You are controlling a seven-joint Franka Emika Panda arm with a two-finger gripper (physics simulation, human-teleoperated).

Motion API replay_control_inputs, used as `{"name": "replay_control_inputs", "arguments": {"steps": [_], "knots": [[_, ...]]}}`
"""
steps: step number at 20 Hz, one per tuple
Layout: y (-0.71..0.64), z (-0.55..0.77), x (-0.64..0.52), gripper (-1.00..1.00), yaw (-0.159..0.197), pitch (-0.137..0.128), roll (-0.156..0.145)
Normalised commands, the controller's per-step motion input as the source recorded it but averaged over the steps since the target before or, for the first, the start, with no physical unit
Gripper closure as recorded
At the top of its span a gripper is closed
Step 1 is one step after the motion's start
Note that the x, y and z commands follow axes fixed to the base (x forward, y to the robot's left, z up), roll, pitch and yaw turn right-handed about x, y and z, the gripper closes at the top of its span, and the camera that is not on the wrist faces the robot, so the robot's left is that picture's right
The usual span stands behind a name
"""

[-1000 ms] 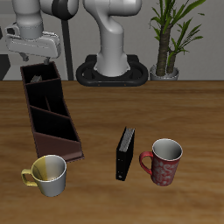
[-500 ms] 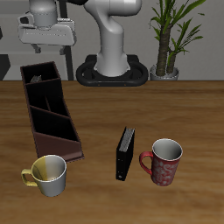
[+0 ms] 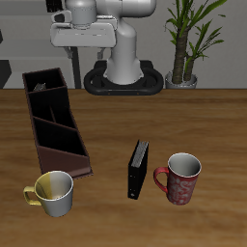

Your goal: Place the yellow book into the right desk caddy's right compartment and place the red mug into the right desk caddy's left compartment

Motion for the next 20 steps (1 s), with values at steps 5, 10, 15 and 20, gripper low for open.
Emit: {"name": "replay_control_inputs", "arguments": {"steps": [5,10,15,20], "knots": [[0.67,0.08,0.49,-1.00,0.034,-0.008,0.060],[0.58,0.13,0.45,-1.00,0.009,-0.049,-0.011],[0.50,0.12,0.44,-1.00,-0.017,-0.040,-0.031],[0.40,0.10,0.29,-1.00,0.013,-0.046,-0.035]]}}
